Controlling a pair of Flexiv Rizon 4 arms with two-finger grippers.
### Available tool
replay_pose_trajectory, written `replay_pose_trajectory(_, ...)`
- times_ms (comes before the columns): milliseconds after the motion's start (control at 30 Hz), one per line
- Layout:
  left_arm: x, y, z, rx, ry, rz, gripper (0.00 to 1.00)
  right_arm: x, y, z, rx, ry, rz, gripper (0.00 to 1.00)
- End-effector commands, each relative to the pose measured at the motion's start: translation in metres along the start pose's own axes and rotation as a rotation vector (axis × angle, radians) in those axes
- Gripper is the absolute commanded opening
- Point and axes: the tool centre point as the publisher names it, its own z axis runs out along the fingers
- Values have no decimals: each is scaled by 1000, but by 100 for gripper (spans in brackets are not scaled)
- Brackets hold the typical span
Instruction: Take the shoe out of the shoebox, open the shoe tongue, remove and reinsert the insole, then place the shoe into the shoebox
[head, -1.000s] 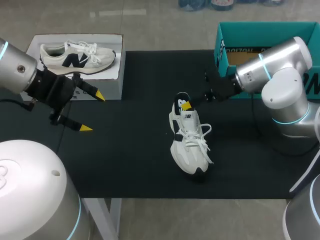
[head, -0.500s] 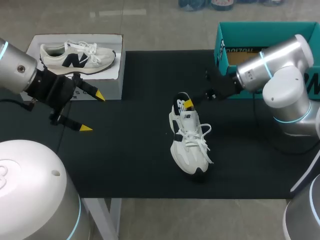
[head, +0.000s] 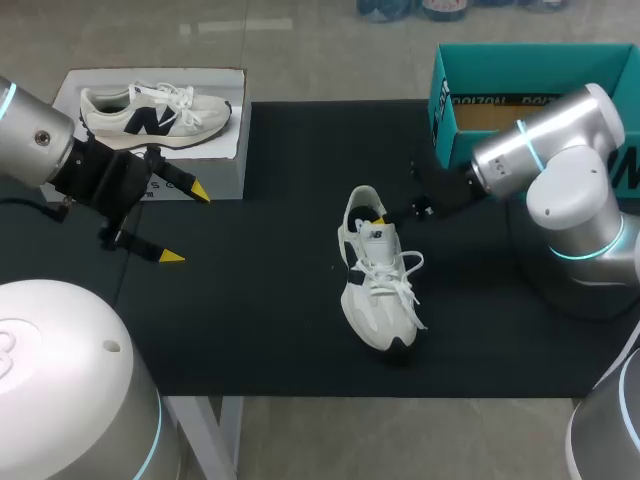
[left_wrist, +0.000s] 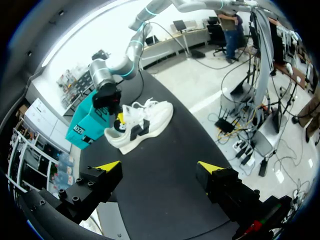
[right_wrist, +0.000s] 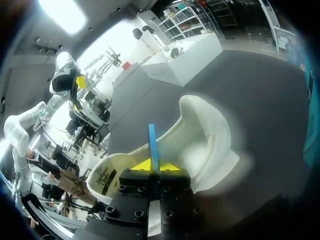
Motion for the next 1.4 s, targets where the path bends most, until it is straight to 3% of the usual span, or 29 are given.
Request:
replay_pose_trajectory(33,0,0,0,-3,3,0,100,0,-5,5,11,-11,8,0)
replay_pose_trajectory(133,0,0,0,-3,3,0,100,-1,-4,6,14,-26,13,2)
replay_pose_trajectory(167,0,0,0,-3,3,0,100,0,-1,5,10,-37,13,29)
replay_pose_trajectory(233,0,0,0,-3,3,0,100,1,4,2,5,-47,6,100)
replay_pose_trajectory(733,0,0,0,-3,3,0,100,9,37,-20,-28,-123,-58,100)
replay_pose_trajectory(1000,0,0,0,-3,3,0,100,9,50,-46,-78,-226,-58,100)
replay_pose_trajectory(1167,0,0,0,-3,3,0,100,25,49,-55,-35,-408,44,100)
replay_pose_trajectory(1400,0,0,0,-3,3,0,100,43,34,-42,111,-712,229,100)
